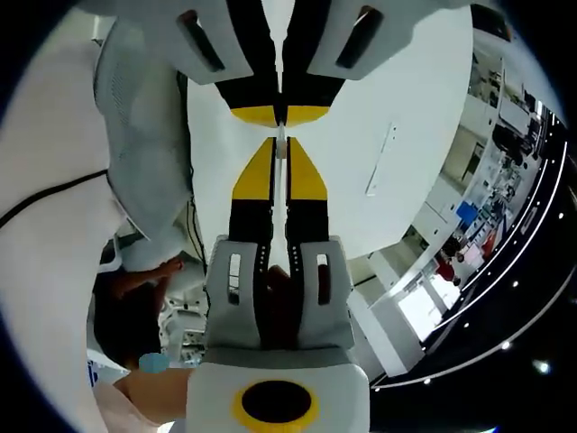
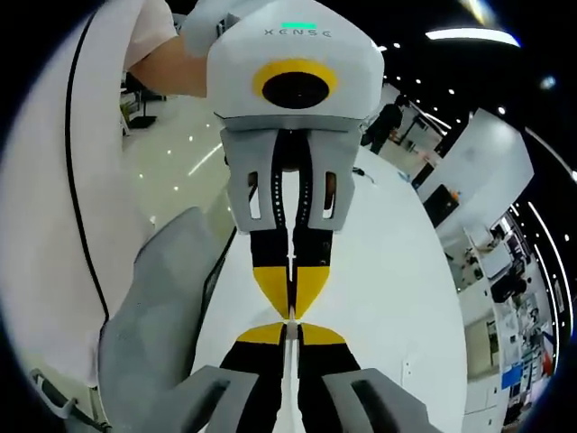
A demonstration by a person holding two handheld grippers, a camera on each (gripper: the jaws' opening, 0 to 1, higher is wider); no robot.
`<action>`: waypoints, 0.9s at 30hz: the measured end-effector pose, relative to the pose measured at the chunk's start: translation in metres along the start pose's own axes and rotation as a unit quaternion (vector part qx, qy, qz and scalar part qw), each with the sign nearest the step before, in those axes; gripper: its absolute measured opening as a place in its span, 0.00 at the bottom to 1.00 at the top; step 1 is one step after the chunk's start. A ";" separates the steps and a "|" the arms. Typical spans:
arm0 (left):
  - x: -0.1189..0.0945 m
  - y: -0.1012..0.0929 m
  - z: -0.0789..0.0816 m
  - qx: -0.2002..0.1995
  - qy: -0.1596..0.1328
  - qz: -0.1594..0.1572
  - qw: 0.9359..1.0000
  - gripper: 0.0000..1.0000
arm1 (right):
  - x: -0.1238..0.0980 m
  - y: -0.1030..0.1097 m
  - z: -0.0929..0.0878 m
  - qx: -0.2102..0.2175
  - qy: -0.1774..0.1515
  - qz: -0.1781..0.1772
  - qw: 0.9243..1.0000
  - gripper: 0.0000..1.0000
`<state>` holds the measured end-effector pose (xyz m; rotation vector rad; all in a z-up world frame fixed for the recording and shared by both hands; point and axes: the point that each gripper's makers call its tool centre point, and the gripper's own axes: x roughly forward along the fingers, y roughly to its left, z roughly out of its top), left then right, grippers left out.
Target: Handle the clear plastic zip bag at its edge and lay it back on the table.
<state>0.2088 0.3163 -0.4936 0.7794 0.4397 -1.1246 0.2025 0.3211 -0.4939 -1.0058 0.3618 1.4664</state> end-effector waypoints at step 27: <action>0.000 -0.003 0.000 -0.001 -0.002 -0.002 1.000 0.00 | 0.002 0.004 -0.001 -0.008 0.007 0.002 1.000 0.00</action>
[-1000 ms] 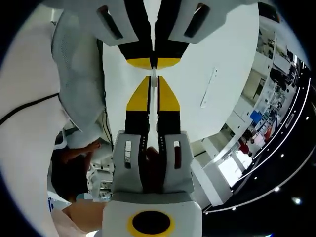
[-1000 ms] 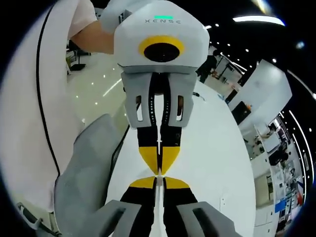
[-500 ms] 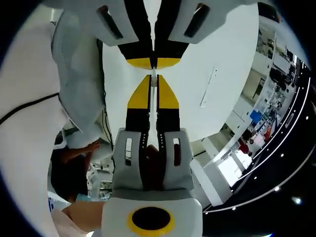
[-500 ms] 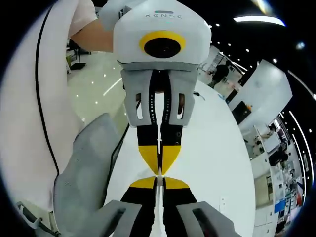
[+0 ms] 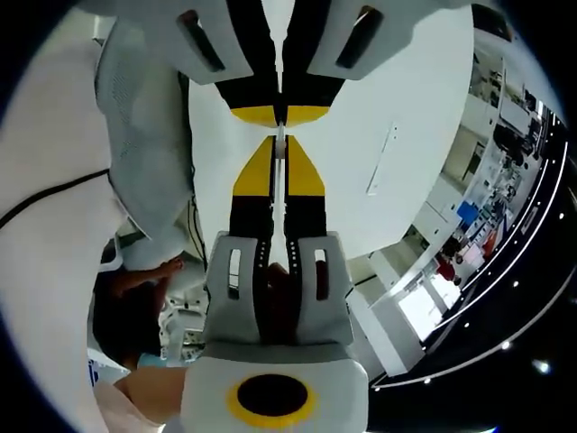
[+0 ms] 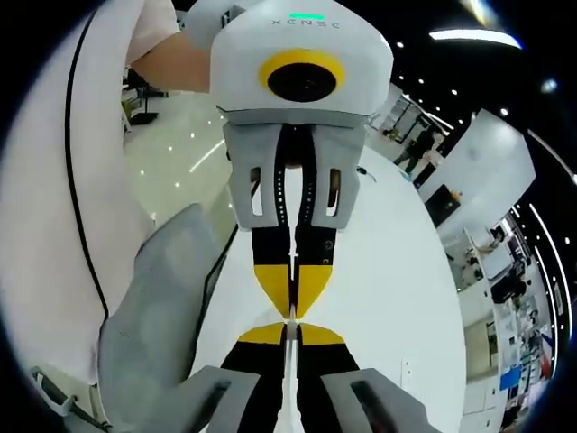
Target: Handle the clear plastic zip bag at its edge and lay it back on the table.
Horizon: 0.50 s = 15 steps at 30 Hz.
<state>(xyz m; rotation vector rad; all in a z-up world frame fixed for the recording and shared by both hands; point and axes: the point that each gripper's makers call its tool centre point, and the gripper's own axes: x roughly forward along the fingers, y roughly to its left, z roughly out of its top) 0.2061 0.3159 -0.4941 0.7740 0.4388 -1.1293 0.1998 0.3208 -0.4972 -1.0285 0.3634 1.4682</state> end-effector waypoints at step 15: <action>0.000 -0.004 0.000 0.000 -0.004 -0.004 1.000 0.00 | 0.000 0.003 0.000 0.003 0.001 0.003 1.000 0.00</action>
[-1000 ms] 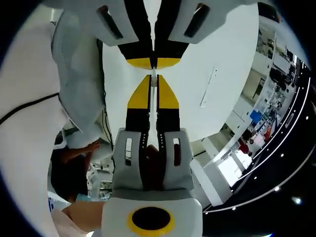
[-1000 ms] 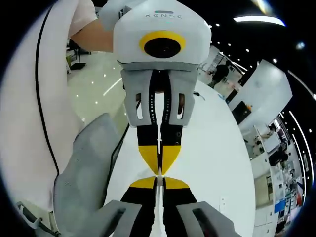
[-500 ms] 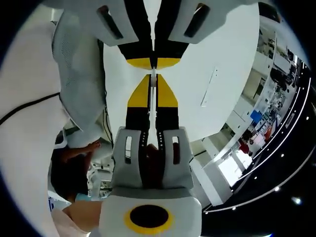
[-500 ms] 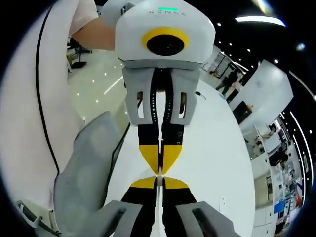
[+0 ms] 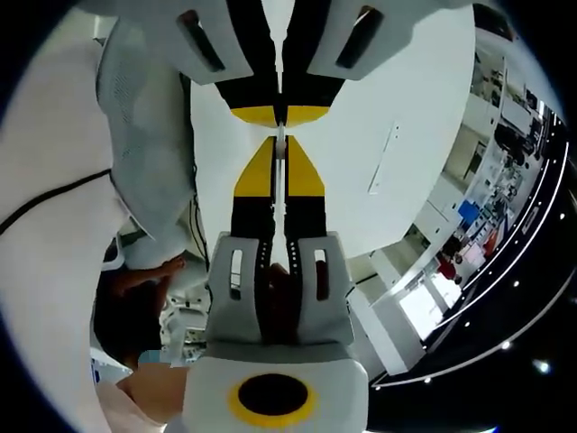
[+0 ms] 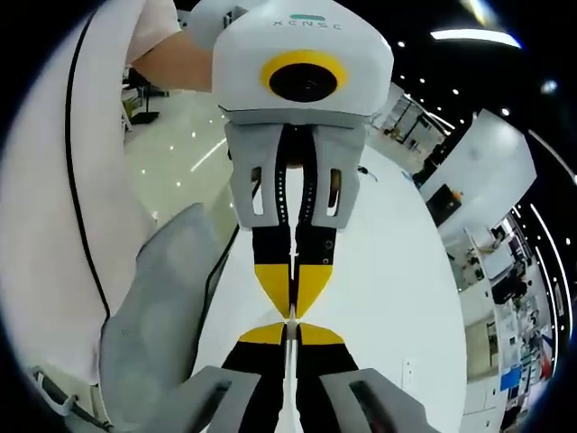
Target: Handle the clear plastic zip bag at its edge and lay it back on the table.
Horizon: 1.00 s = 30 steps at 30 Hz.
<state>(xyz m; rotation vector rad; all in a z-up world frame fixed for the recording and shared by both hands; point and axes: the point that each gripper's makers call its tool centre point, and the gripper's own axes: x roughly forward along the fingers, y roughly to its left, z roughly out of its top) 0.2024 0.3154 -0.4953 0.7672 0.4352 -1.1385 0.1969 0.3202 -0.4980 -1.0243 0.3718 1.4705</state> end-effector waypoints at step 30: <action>0.001 -0.001 -0.004 -0.002 0.000 -0.004 1.000 0.00 | -0.008 0.004 -0.016 0.010 0.011 0.000 1.000 0.00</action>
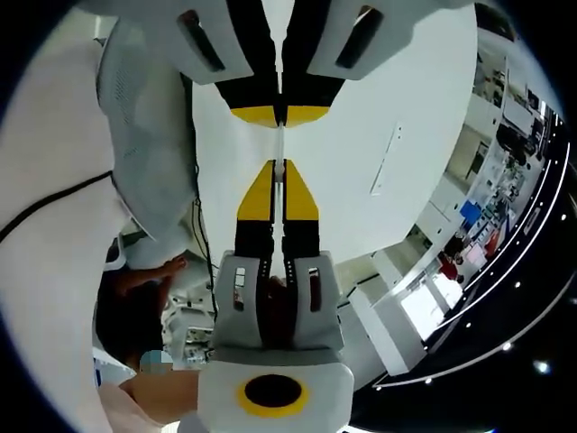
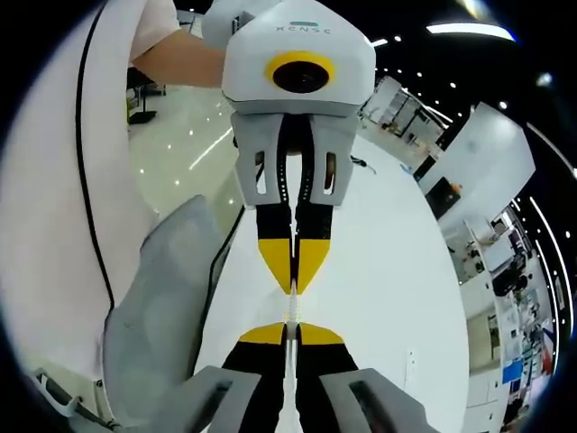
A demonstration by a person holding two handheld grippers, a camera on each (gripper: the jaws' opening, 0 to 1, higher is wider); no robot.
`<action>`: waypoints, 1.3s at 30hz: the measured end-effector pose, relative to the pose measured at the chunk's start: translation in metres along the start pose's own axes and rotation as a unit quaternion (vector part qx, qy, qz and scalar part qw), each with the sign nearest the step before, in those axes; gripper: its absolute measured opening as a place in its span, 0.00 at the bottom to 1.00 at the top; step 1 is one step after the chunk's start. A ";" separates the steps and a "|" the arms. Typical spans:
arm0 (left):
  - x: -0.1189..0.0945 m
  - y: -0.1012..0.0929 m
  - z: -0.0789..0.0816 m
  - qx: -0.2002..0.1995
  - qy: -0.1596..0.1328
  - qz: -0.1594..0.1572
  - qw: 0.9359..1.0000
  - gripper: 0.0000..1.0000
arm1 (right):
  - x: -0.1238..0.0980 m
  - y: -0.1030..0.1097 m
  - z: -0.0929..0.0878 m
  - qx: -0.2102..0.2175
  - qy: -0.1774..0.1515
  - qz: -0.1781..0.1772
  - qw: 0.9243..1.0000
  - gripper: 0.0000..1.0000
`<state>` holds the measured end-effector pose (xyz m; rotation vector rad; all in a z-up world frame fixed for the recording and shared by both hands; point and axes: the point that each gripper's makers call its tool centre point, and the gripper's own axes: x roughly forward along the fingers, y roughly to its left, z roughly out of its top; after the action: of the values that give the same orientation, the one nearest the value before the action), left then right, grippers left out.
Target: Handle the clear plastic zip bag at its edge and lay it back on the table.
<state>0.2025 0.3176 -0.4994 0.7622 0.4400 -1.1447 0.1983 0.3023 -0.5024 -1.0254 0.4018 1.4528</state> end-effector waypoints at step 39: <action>-0.004 0.000 -0.002 0.002 -0.004 0.002 1.000 0.00 | -0.019 0.004 -0.028 0.026 0.015 -0.011 0.999 0.00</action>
<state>0.2016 0.3219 -0.4981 0.7618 0.4295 -1.1444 0.2016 0.2688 -0.5044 -1.0083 0.4459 1.4017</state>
